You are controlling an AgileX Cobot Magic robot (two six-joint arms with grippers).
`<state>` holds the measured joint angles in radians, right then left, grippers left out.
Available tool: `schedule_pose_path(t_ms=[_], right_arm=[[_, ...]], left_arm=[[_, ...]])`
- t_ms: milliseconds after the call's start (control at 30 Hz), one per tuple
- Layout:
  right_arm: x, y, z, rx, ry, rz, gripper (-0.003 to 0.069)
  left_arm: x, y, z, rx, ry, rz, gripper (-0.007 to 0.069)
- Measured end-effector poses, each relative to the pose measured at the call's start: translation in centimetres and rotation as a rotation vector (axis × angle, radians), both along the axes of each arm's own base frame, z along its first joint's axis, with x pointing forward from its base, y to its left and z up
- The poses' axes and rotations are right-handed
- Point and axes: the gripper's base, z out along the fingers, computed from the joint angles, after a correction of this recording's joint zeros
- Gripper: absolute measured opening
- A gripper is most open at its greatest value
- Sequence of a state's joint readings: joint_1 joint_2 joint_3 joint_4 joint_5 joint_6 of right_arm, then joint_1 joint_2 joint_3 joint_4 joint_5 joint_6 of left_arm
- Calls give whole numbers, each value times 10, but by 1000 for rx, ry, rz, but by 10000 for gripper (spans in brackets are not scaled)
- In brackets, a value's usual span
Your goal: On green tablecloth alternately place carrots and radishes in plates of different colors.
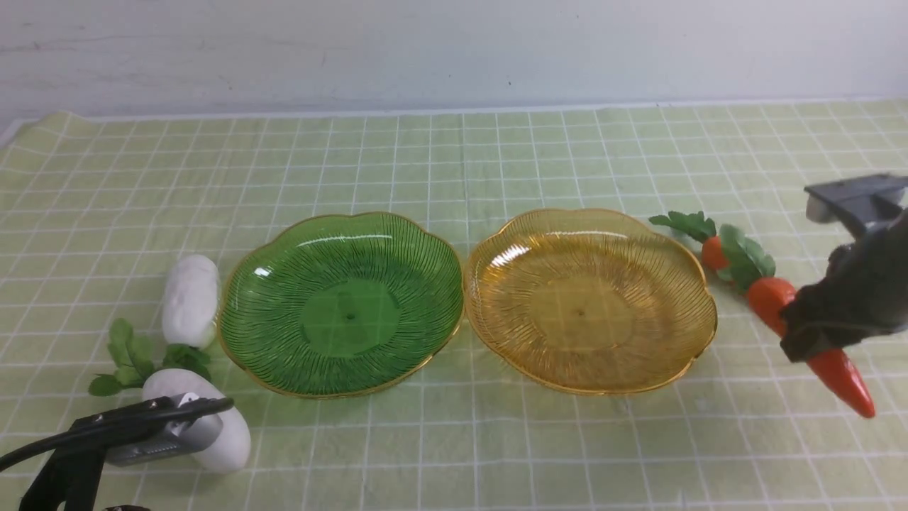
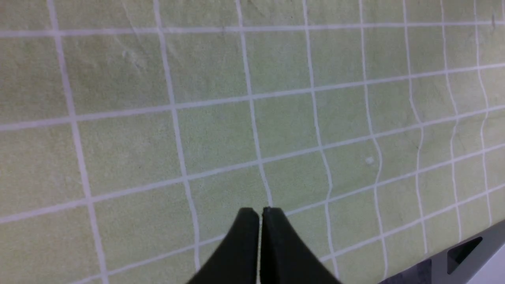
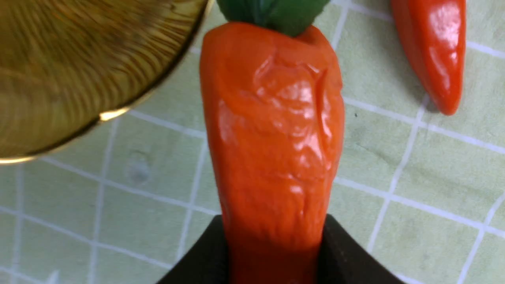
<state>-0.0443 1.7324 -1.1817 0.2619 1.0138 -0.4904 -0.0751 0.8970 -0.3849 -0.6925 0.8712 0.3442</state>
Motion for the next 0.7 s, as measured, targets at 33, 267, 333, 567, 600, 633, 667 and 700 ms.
schedule_pose_path(t_ms=[33,267,333,567,600,633,667,700], right_arm=[[2,3,10,39,8,-8,232],[16,35,47,418,-98,29,232],[19,45,53,510,-176,106,232],[39,77,43,564,-335,171,232],[42,79,38,547,-340,169,232],[44,81,34,529,-343,168,232],[47,85,26,504,-344,167,232],[48,85,25,498,-346,165,232]], left_arm=[[0,0,0,0,0,0,-8],[0,0,0,1,-1,0,-8],[0,0,0,2,-3,2,-7],[1,0,0,2,-6,4,-7],[1,0,0,2,-6,4,-7],[1,0,0,2,-7,4,-7],[1,0,0,2,-7,4,-7],[1,0,0,3,-7,4,-7]])
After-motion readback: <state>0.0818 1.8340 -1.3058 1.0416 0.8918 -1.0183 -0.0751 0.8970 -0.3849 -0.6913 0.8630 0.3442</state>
